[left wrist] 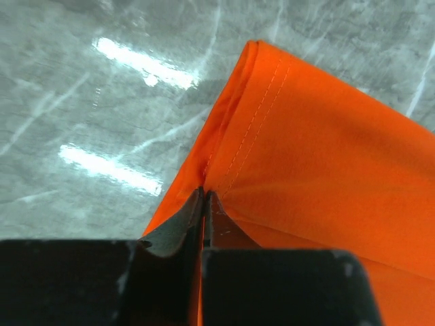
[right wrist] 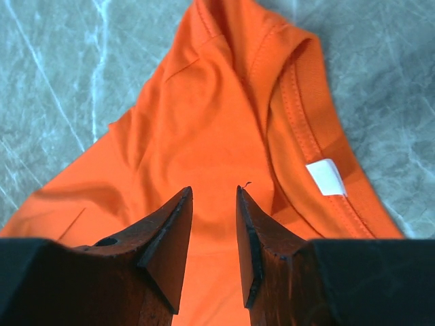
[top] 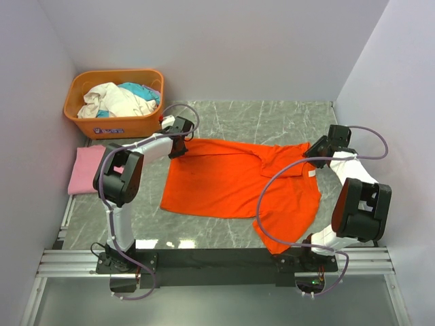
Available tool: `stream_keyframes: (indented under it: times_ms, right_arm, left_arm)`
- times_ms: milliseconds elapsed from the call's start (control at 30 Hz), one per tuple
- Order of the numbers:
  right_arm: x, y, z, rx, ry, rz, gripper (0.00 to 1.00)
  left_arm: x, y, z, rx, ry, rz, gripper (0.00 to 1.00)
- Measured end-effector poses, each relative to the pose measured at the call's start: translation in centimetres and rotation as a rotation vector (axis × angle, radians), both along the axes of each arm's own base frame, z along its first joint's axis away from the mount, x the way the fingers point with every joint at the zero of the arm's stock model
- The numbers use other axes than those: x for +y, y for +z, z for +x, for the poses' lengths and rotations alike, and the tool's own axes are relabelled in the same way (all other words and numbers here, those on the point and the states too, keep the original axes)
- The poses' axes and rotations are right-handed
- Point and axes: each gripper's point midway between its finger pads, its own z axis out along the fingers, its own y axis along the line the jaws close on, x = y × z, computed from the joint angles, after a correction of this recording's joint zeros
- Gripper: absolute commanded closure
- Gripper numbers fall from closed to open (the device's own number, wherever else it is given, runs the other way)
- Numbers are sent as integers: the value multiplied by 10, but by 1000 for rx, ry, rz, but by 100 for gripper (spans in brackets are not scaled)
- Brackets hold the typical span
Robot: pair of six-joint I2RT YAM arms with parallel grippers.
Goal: Fold and stack the t-shirts
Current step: Fold the T-shirt at the center of the board.
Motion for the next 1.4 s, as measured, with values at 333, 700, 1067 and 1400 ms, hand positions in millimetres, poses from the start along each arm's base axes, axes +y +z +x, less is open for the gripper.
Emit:
stream_keyframes:
  times_ms: [333,700,1067,1400]
  right_arm:
    - [-4,-16,-3,44,-1,1,61]
    - [-5,-19,-4,54,8,-4,61]
    - [-5,-22,-4,63,11,-4,61]
    - [-8,-24,-6,75,8,-24,61]
  left_arm:
    - [6,10,5,-8,-22,57,80]
    - [4,8,3,5,-30,47,87]
    - [3,-6,1,33,-33,49,89]
    - [10,-2,2,31,-33,93,99]
